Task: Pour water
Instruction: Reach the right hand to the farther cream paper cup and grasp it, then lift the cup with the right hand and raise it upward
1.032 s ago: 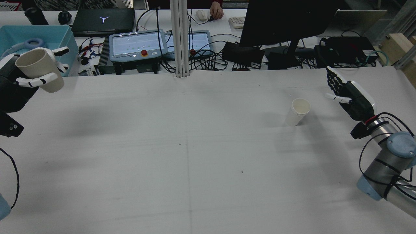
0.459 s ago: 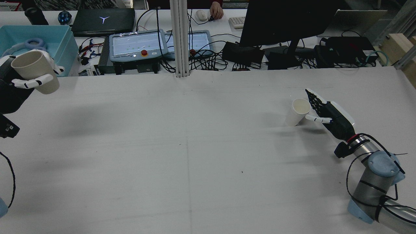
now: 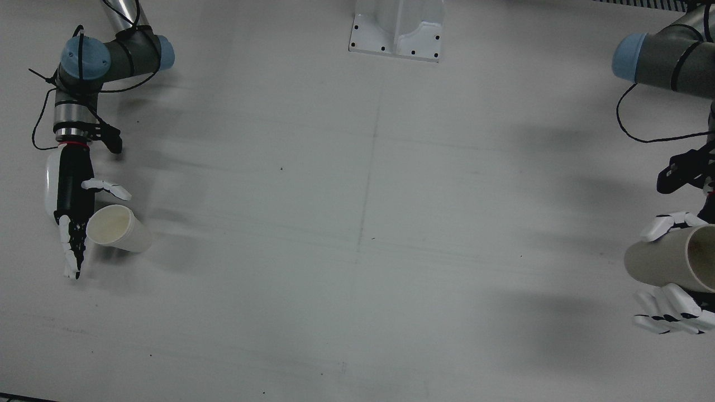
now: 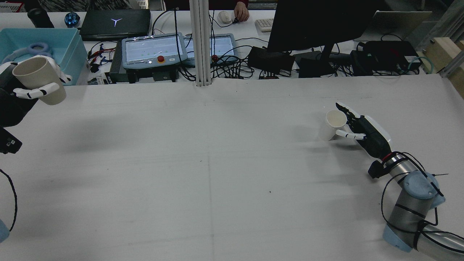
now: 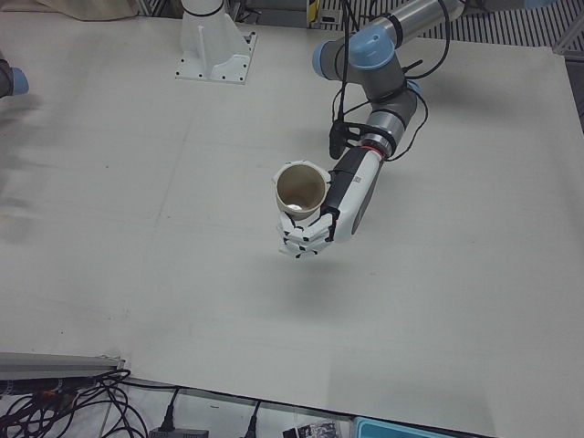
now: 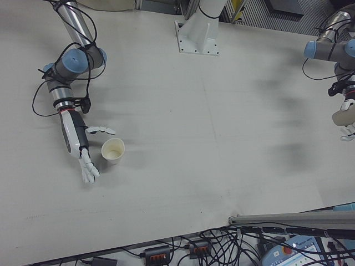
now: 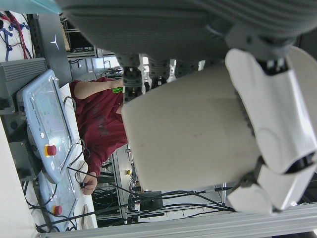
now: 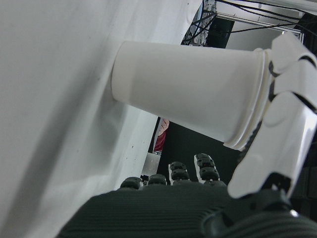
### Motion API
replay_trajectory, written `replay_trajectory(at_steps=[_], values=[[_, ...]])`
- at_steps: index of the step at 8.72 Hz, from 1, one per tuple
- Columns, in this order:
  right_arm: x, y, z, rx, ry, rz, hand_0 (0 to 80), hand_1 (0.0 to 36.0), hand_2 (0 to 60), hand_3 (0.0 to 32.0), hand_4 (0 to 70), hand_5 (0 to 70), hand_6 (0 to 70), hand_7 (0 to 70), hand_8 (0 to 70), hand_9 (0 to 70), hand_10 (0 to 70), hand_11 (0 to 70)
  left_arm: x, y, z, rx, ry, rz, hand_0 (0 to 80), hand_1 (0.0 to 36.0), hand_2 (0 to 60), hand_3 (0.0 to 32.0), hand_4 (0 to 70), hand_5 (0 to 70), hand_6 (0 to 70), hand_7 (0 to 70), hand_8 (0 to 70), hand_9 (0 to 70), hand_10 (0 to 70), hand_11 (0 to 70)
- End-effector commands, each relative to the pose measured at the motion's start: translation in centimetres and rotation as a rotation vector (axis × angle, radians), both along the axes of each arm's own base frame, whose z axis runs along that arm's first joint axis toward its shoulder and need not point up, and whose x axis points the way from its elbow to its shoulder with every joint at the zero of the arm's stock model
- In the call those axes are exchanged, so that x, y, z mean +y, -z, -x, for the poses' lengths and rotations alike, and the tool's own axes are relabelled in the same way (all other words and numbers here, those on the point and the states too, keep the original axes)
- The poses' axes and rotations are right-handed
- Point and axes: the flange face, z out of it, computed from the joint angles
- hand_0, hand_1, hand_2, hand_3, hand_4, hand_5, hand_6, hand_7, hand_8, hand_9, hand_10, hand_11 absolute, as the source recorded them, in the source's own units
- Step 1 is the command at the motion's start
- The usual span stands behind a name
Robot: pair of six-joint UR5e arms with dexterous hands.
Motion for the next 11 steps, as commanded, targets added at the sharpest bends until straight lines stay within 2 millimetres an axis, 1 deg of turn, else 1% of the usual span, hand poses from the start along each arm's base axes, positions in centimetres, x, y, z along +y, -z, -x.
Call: replay_trajectory(at_steps=[1, 3, 5, 6, 7, 8, 9, 10, 11], values=[[-0.7, 1.0, 0.9, 0.002, -0.002, -0.002, 46.5, 15.6, 19.4, 0.0, 6.1, 11.1, 4.6, 7.3, 0.8, 1.4, 0.0, 0.0, -0.1, -0.6, -0.1, -0.003, 0.000, 0.003, 46.4, 20.0, 60.0, 0.0, 35.1, 69.0, 41.4, 59.0, 44.3, 44.5, 23.0, 33.6], [-0.8, 1.1, 1.0, 0.003, -0.002, 0.001, 46.3, 15.2, 19.3, 0.0, 6.4, 11.3, 5.1, 8.0, 0.9, 1.7, 0.0, 0.0, -0.4, -1.0, -0.3, -0.004, 0.000, 0.004, 46.3, 19.9, 60.0, 0.0, 35.0, 68.4, 41.4, 58.5, 44.3, 44.4, 23.1, 33.8], [-1.5, 2.4, 1.9, -0.005, -0.001, -0.010, 46.2, 14.9, 19.4, 0.0, 7.4, 11.7, 6.4, 10.1, 1.6, 2.5, 0.0, 0.0, -0.3, -1.4, -0.3, -0.005, 0.000, 0.006, 46.2, 19.9, 60.0, 0.0, 34.9, 67.2, 41.5, 58.2, 44.3, 44.4, 23.4, 34.3], [-1.9, 3.0, 2.3, -0.007, -0.001, -0.011, 46.2, 14.8, 19.1, 0.0, 7.5, 11.5, 6.4, 9.9, 1.6, 2.5, 0.0, 0.0, -0.2, -1.8, 0.0, -0.008, 0.001, 0.009, 46.0, 19.9, 60.0, 0.0, 34.9, 66.8, 41.5, 58.1, 44.3, 44.4, 23.4, 34.3], [-2.1, 3.4, 2.5, -0.010, -0.001, -0.015, 46.3, 15.0, 19.3, 0.0, 7.6, 11.7, 6.6, 10.3, 1.7, 2.6, 0.0, 0.0, 0.0, -2.0, 0.1, -0.007, 0.001, 0.008, 46.0, 19.9, 60.0, 0.0, 34.8, 67.1, 41.5, 58.1, 44.3, 44.4, 23.5, 34.4], [-2.2, 3.5, 2.6, -0.010, -0.001, -0.015, 46.4, 15.1, 19.9, 0.0, 8.2, 12.3, 7.2, 11.5, 2.0, 2.9, 0.0, 0.0, 0.0, -2.2, 0.1, -0.007, 0.001, 0.011, 46.2, 19.9, 60.0, 0.0, 34.7, 66.6, 41.5, 57.8, 44.2, 44.3, 23.5, 34.4], [-2.1, 3.5, 2.7, -0.010, 0.002, -0.015, 46.4, 15.1, 20.5, 0.0, 9.9, 13.7, 9.4, 14.5, 3.0, 4.2, 0.0, 0.8, 0.1, -2.3, 0.1, -0.009, 0.001, 0.013, 46.1, 19.9, 60.0, 0.0, 34.5, 66.9, 41.4, 57.7, 44.2, 44.2, 23.6, 34.5], [-1.7, 3.3, 3.2, -0.007, 0.013, -0.012, 46.4, 14.6, 20.9, 0.0, 12.0, 16.0, 13.1, 19.1, 5.1, 7.3, 1.6, 3.6, 0.3, -2.6, 0.2, -0.010, -0.001, 0.014, 46.1, 19.9, 60.0, 0.0, 34.5, 66.8, 41.5, 57.5, 44.2, 44.2, 23.7, 34.7], [-1.5, 3.2, 3.4, -0.001, 0.017, -0.007, 46.0, 13.4, 20.6, 0.0, 12.5, 19.8, 17.4, 26.6, 8.0, 11.7, 3.4, 6.0, 0.4, -2.7, 0.4, -0.011, 0.001, 0.016, 46.0, 19.9, 60.0, 0.0, 34.3, 67.0, 41.5, 57.4, 44.2, 44.1, 23.8, 34.8]])
